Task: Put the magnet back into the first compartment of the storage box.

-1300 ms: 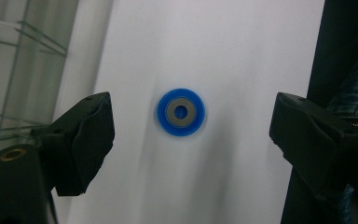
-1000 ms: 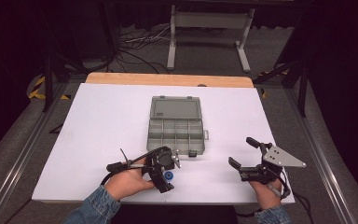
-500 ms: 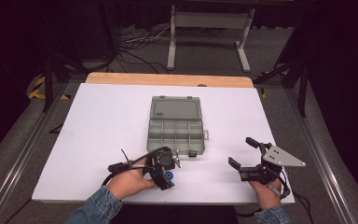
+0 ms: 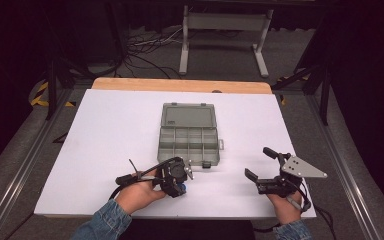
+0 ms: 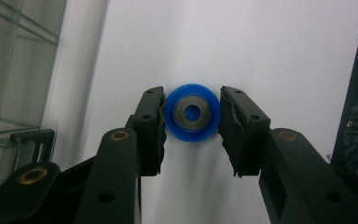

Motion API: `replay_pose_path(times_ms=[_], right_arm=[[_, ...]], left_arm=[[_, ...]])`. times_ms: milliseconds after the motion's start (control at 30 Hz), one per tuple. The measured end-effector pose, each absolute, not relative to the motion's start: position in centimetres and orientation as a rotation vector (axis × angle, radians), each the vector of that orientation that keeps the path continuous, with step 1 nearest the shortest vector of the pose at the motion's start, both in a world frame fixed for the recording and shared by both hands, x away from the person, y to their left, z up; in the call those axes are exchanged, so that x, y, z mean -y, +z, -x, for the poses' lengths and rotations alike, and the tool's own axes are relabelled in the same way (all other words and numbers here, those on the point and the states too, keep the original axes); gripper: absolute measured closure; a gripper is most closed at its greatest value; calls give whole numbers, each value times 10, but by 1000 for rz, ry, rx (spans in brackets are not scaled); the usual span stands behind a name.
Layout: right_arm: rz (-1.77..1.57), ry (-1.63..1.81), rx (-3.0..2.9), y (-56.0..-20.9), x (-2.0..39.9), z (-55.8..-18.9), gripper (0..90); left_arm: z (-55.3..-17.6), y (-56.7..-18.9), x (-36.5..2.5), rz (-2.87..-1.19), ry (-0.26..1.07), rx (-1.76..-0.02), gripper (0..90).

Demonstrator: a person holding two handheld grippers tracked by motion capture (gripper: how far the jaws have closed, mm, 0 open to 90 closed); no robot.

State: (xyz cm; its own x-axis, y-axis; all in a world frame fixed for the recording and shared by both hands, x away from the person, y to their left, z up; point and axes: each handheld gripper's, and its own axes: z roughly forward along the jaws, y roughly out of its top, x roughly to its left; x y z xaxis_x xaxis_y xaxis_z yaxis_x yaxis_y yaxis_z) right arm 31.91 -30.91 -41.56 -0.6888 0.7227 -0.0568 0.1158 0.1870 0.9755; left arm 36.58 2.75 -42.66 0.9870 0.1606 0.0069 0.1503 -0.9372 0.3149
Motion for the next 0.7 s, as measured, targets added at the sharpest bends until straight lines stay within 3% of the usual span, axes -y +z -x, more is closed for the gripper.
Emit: replay_pose_path(times_ms=[700], right_arm=[[-783,1527,-1956,-415,308,-319,40]], left_arm=[[-359,-398,-34,-2787,63,-183,623]])
